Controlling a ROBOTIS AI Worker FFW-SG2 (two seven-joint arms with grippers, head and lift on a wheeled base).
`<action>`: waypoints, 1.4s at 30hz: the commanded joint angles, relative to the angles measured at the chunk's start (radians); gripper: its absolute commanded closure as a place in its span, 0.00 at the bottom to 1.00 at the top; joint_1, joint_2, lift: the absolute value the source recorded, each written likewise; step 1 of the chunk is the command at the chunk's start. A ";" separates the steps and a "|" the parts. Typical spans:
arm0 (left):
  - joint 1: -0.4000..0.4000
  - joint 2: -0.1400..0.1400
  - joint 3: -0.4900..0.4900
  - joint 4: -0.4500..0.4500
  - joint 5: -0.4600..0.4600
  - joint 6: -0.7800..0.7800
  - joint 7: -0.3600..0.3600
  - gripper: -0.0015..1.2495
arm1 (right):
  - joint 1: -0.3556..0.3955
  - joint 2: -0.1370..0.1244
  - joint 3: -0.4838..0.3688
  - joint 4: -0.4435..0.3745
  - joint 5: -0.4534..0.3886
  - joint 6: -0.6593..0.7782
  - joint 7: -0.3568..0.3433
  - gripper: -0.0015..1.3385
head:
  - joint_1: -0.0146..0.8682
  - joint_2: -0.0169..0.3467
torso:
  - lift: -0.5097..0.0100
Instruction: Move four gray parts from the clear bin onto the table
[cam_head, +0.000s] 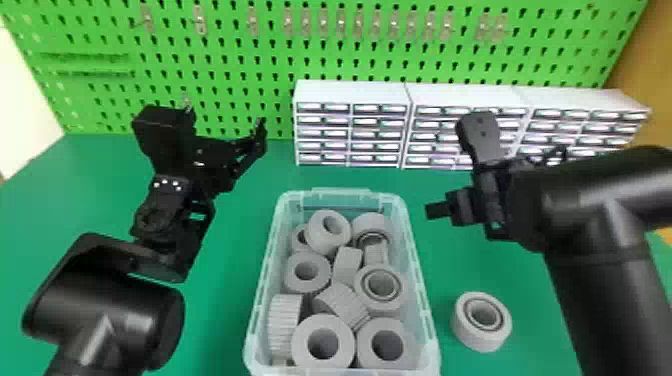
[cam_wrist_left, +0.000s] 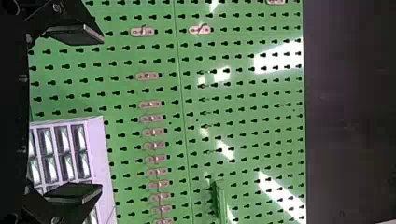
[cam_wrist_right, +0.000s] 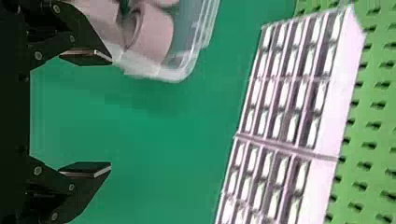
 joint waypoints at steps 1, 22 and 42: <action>-0.002 0.000 -0.003 0.002 0.000 0.000 0.000 0.13 | -0.032 0.006 0.046 0.029 -0.044 -0.032 0.000 0.35 | 0.78 0.14 | 0.89; -0.005 0.000 -0.008 0.010 0.000 0.000 0.000 0.13 | -0.095 0.017 0.164 0.225 -0.334 -0.238 0.000 0.35 | 0.78 0.14 | 0.89; -0.006 0.000 -0.009 0.010 0.002 0.000 0.000 0.13 | -0.086 0.023 0.198 0.259 -0.273 -0.160 0.000 0.35 | 0.78 0.14 | 0.89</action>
